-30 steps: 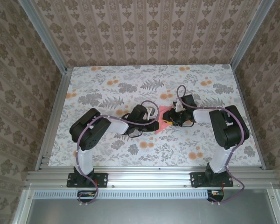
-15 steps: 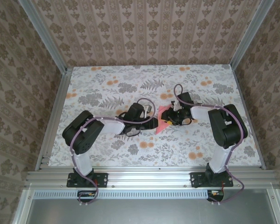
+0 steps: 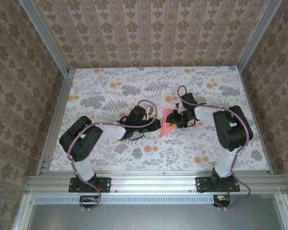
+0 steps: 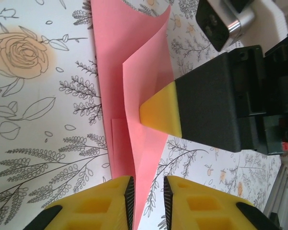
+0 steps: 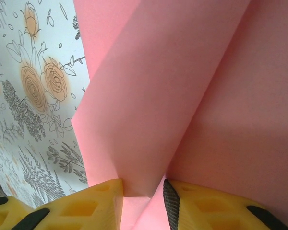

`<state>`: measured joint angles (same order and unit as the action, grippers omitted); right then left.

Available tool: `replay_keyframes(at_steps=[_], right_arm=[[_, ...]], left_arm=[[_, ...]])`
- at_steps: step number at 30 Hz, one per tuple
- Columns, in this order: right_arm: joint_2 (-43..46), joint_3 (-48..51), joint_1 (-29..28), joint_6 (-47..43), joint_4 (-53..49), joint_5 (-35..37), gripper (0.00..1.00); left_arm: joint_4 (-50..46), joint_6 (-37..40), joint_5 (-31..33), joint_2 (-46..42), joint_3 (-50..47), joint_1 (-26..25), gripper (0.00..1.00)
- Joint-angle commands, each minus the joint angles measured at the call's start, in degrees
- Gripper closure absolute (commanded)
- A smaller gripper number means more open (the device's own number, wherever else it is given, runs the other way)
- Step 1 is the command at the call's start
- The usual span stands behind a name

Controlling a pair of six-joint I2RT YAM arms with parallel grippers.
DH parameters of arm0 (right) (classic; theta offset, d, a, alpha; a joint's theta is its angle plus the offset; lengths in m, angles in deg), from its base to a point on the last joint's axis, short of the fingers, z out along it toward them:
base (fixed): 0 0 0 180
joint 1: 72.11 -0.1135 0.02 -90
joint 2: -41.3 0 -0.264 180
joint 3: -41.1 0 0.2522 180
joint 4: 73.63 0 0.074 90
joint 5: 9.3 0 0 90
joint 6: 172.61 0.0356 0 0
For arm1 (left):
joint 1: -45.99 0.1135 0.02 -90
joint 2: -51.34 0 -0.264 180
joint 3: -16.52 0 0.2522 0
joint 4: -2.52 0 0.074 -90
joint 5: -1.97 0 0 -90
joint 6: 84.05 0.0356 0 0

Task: Fold a paper plane with a square sheet of paper (pick it up from the middle)
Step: Fourth fold the wing at the center of the table.

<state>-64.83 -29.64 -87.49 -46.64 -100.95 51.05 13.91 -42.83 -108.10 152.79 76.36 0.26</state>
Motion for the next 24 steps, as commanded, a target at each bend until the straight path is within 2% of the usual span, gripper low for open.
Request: replay_keyframes(at_steps=[1,13,24], right_arm=[[-4.8,1.2,0.2,-0.3,-7.4,12.2,0.67],[-7.8,-1.7,-1.4,-1.6,-11.7,15.8,0.69],[-9.2,-3.3,-2.3,-2.5,-13.0,16.0,0.65]], left_arm=[[2.4,-1.0,-1.0,1.3,1.0,-0.4,0.75],[2.1,-1.3,-3.7,6.2,5.4,-0.9,0.82],[-0.2,-1.0,-5.2,9.1,7.7,-1.2,0.86]])
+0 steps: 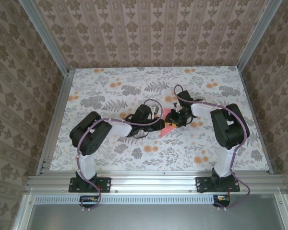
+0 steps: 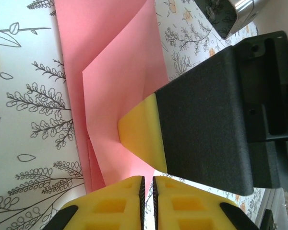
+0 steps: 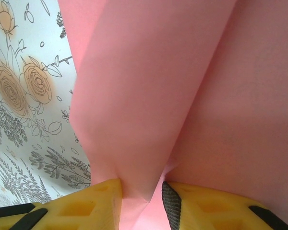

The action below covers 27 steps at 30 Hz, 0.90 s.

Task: Fold a paper plane with a square sheet of paper (pick it up from the middle)
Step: Fourth fold the wing at the center of the table.

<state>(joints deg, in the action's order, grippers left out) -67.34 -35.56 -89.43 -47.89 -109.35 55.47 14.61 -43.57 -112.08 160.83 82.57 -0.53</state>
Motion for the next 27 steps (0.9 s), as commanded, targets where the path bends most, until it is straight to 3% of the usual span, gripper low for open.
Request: replay_keyframes(at_steps=[1,11,27], right_arm=[[-6.9,2.6,-0.4,-1.2,-4.8,11.7,0.65],[-8.5,1.0,-0.9,-0.7,-6.9,13.6,0.63],[-9.7,0.7,-1.4,0.3,-7.7,14.6,0.63]], left_arm=[[-1.2,-0.1,-1.3,1.2,1.6,-0.5,0.87],[-7.8,2.6,-0.9,0.9,2.2,-0.6,0.90],[-5.4,2.4,-4.7,1.5,1.3,-1.0,0.85]])
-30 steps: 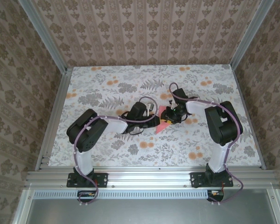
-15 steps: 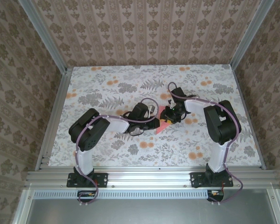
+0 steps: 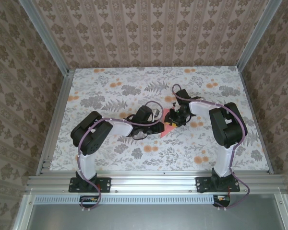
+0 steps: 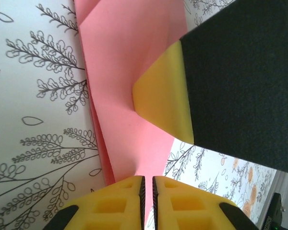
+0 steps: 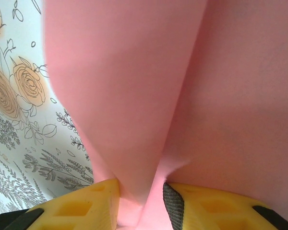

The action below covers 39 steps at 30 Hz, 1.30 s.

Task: Fold a paper plane with a square sheet of paper (pick it up from the middle)
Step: Fourth fold the wing at the center of the table.

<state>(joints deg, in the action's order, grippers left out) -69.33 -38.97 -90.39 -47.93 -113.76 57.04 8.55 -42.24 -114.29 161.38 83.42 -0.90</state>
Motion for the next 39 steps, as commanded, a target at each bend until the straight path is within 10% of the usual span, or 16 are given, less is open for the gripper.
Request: replay_keyframes(at_steps=[1,39], right_arm=[[-7.7,4.2,-0.4,0.5,-3.2,13.0,0.63],[-10.7,4.1,-0.4,5.3,-4.1,17.5,0.66]], left_arm=[[0.6,1.0,-2.6,0.9,0.2,-0.6,0.85],[-4.1,4.2,1.1,-3.5,-1.3,-2.8,0.80]])
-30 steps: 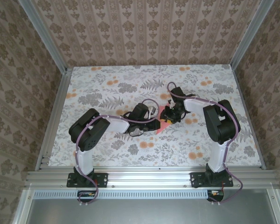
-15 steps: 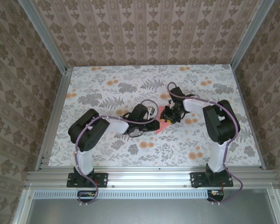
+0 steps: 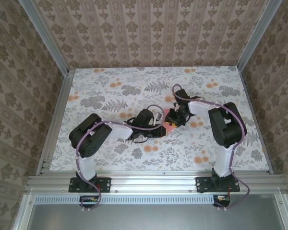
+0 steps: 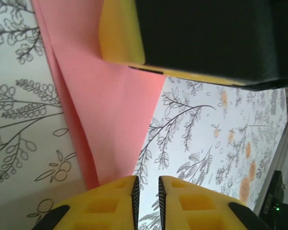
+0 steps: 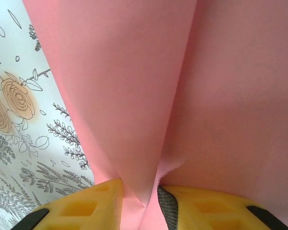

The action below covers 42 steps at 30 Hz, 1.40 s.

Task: Fold a paper plane with a square sheet of paper (pick it up from the middle)
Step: Fourth fold the wing at the center of the table.

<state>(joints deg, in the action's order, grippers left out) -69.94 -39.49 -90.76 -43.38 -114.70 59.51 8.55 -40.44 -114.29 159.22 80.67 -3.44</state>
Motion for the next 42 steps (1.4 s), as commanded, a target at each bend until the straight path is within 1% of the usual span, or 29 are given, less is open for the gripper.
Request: replay_keyframes(at_steps=[1,7,18,28,42], right_arm=[[-10.1,4.7,0.0,0.8,-3.1,15.1,0.66],[-10.2,4.7,0.0,0.8,-3.2,15.3,0.66],[-10.4,4.6,0.0,0.9,-3.2,15.6,0.66],[-10.3,4.7,0.0,0.9,-3.1,15.7,0.66],[-10.3,4.9,0.0,0.9,-3.1,15.7,0.66]], left_arm=[[-4.4,2.4,1.4,-1.3,1.5,-0.3,0.80],[-6.1,2.7,3.0,-1.3,1.6,-0.4,0.81],[-6.4,2.8,1.9,-0.5,2.1,-0.7,0.81],[-6.7,3.0,-0.5,-0.1,2.0,-1.5,0.78],[-9.9,3.6,0.8,-0.3,0.4,-2.0,0.78]])
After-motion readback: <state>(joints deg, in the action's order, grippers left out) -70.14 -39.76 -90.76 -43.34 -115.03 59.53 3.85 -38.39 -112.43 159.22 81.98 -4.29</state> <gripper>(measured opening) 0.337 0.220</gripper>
